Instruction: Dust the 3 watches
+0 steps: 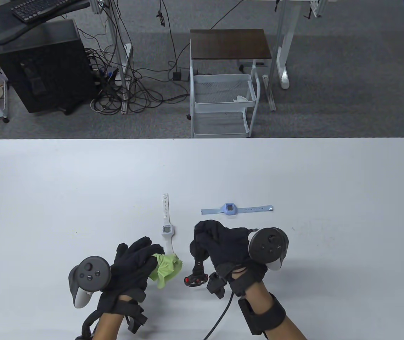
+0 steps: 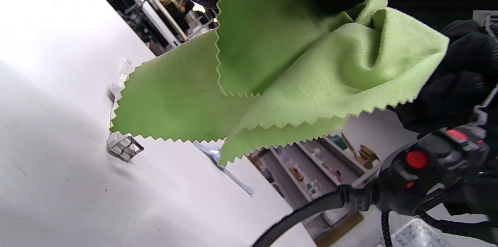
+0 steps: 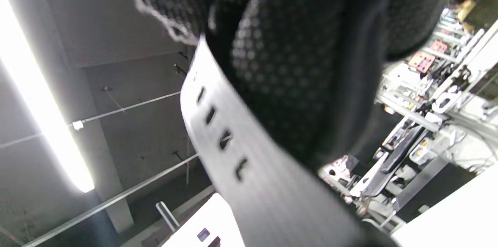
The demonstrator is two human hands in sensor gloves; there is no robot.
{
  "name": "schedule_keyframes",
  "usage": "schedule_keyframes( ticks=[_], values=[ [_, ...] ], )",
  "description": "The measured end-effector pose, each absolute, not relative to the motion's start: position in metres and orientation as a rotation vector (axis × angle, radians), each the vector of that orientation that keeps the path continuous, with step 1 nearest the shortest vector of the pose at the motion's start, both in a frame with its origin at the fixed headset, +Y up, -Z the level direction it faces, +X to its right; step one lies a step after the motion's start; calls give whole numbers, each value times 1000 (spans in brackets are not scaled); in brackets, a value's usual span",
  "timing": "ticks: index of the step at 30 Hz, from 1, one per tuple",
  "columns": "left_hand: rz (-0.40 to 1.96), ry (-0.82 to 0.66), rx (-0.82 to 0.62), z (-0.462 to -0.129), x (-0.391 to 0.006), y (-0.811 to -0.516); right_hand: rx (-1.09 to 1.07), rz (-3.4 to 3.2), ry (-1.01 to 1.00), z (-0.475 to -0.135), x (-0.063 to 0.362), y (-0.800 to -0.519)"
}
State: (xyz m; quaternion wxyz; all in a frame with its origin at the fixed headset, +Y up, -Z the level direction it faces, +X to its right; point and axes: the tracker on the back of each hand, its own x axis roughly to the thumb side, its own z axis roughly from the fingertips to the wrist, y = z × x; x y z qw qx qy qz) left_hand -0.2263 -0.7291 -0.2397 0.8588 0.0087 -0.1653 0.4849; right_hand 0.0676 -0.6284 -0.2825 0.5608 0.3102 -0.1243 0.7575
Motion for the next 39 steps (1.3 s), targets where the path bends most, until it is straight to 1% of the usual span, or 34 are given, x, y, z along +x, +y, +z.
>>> schedule_keyframes(
  ticks=[7, 11, 14, 20, 23, 25, 29, 31, 33, 35, 37, 39],
  values=[
    [996, -356, 4, -240, -221, -729, 716, 1724, -271, -273, 67, -624],
    [986, -379, -21, -240, -216, -729, 700, 1668, -236, -268, 62, -623],
    [985, -420, -56, -240, -211, -729, 678, 1637, -257, -266, 59, -619],
    [1017, -501, -133, -241, -198, -732, 605, 1640, -340, -273, 61, -614],
    [1063, -528, -167, -242, -194, -733, 560, 1660, -381, -278, 67, -621],
    [1085, -543, -188, -242, -191, -734, 537, 1657, -370, -282, 71, -625],
    [1106, -550, -197, -242, -188, -733, 492, 1659, -393, -290, 84, -628],
    [1125, -530, -170, -242, -189, -733, 471, 1663, -417, -294, 91, -627],
    [1148, -528, -173, -242, -190, -734, 453, 1657, -431, -296, 96, -628],
    [1192, -540, -210, -243, -190, -736, 440, 1657, -431, -297, 99, -629],
    [1261, -578, -276, -244, -187, -740, 435, 1651, -429, -298, 101, -630],
    [1366, -643, -409, -245, -182, -744, 434, 1657, -426, -298, 102, -629]
  ],
)
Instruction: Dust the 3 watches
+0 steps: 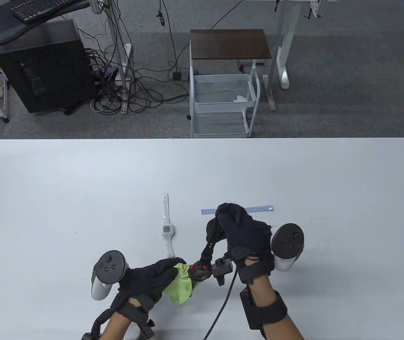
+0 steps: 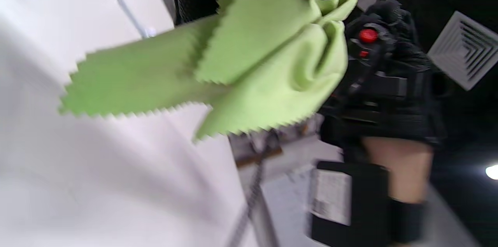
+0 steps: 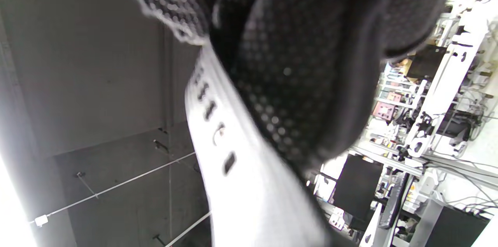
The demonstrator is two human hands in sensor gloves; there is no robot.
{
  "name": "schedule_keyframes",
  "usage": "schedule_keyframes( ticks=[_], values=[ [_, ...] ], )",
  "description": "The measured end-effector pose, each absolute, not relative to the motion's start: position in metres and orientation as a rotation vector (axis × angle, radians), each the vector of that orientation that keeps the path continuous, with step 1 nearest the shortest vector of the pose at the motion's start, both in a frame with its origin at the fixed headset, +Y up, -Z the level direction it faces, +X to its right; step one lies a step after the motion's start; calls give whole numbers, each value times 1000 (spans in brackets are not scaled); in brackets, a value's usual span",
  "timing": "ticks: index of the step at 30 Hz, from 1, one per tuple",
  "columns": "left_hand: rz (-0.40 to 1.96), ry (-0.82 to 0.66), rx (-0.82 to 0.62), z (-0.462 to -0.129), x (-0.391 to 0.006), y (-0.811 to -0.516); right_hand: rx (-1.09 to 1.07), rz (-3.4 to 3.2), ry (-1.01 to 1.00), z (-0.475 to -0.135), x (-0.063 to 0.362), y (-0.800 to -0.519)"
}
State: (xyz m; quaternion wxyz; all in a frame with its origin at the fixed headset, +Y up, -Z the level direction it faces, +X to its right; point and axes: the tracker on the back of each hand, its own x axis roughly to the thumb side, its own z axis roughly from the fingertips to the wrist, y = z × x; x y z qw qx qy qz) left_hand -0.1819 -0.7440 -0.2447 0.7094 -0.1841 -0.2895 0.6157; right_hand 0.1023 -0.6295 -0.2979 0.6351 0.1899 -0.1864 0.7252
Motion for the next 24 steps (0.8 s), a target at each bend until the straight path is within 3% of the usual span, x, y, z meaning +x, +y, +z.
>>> schedule_keyframes(
  ticks=[3, 6, 12, 24],
  values=[
    [1491, -720, -563, -244, -175, -748, 436, 1660, -425, -298, 103, -629],
    [1453, -779, -657, -243, -171, -749, 437, 1660, -422, -298, 104, -629],
    [1297, -784, -563, -242, -165, -745, 438, 1668, -428, -297, 103, -630],
    [1338, -743, -554, -239, -156, -749, 440, 1669, -438, -297, 100, -634]
  ],
)
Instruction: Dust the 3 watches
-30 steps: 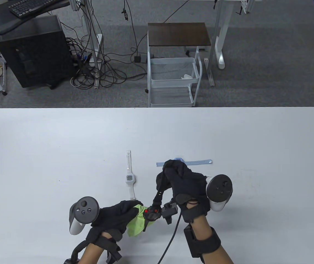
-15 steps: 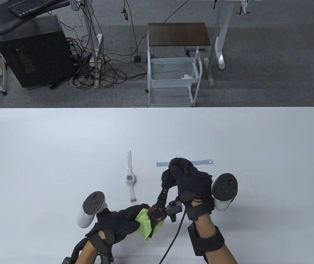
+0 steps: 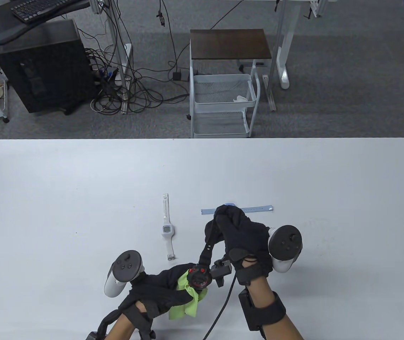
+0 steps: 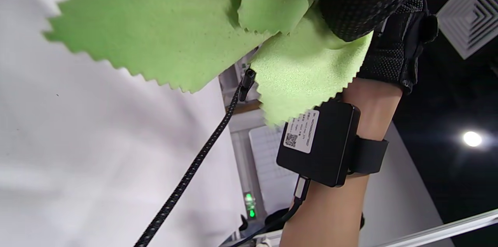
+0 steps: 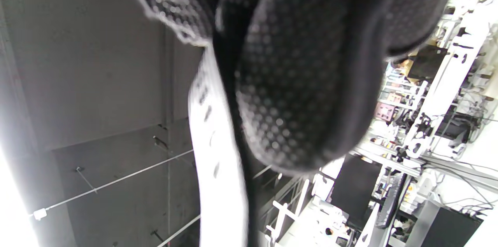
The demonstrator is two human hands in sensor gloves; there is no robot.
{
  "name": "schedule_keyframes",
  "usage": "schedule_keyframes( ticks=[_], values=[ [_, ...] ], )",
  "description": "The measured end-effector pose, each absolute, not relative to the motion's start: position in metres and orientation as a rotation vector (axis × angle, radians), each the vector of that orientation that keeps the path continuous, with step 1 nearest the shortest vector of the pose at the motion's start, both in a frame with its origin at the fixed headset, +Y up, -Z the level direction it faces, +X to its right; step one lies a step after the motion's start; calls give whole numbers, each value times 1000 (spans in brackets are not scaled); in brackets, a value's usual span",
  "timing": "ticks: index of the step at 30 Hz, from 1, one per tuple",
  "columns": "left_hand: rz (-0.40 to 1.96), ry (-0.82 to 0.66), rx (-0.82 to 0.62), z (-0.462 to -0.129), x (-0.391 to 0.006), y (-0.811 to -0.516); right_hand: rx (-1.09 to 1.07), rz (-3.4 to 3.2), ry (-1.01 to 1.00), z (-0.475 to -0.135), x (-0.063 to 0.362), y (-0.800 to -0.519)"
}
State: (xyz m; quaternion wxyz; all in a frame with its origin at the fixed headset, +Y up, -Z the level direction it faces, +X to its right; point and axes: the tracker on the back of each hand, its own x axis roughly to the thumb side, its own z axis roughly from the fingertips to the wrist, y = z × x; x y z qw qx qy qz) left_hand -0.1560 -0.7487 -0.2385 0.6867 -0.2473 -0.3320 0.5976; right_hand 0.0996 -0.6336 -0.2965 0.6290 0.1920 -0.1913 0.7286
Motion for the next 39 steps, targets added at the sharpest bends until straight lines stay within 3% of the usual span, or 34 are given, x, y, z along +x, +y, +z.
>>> schedule_keyframes(
  ticks=[14, 21, 28, 39],
  values=[
    [1490, -705, -488, -239, -151, -756, 427, 1638, -533, -293, 102, -633],
    [1406, -683, -422, -239, -154, -752, 432, 1618, -529, -293, 101, -633],
    [1451, -731, -479, -239, -151, -754, 434, 1611, -527, -293, 101, -633],
    [1346, -649, -360, -239, -158, -752, 441, 1619, -524, -294, 101, -634]
  ],
)
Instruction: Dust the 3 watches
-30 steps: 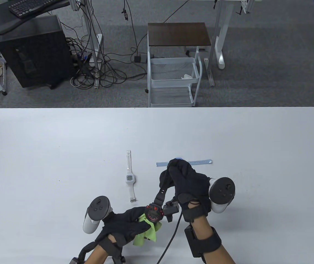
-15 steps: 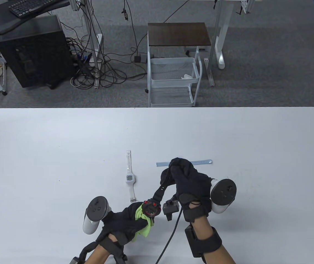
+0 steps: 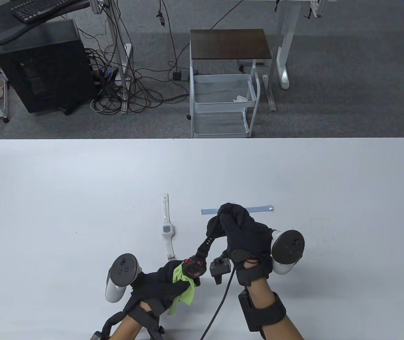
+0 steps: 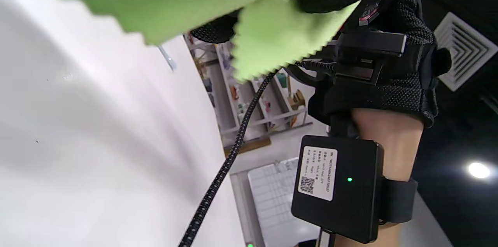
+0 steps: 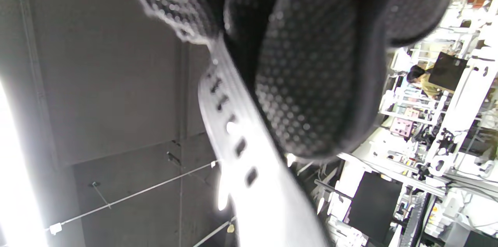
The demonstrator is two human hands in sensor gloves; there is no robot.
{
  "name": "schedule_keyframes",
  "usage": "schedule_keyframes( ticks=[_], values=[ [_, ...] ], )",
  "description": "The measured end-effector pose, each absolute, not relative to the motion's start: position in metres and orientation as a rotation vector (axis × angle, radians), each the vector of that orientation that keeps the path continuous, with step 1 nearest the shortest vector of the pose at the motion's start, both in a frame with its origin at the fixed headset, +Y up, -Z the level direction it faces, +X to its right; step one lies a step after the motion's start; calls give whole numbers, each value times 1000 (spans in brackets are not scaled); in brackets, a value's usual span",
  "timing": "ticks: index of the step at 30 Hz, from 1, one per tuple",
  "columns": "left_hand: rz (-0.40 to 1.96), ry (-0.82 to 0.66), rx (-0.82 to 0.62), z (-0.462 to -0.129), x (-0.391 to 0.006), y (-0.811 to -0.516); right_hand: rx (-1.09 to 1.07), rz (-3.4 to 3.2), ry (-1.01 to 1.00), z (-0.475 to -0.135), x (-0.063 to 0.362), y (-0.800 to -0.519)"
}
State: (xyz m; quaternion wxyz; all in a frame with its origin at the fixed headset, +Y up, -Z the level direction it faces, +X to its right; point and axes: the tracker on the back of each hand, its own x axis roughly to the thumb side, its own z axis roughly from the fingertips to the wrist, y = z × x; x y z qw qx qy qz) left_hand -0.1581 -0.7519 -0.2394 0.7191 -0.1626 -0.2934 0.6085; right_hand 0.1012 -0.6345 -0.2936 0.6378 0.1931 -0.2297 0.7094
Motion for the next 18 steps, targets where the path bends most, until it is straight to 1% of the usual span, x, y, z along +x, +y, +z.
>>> schedule_keyframes(
  ticks=[2, 8, 14, 18],
  values=[
    [1327, -631, -335, -239, -159, -751, 440, 1617, -528, -294, 101, -635],
    [1377, -688, -409, -241, -158, -756, 433, 1613, -523, -294, 102, -635],
    [1287, -678, -316, -241, -161, -752, 428, 1580, -515, -295, 105, -633],
    [1289, -651, -271, -243, -167, -750, 442, 1565, -566, -294, 105, -632]
  ],
)
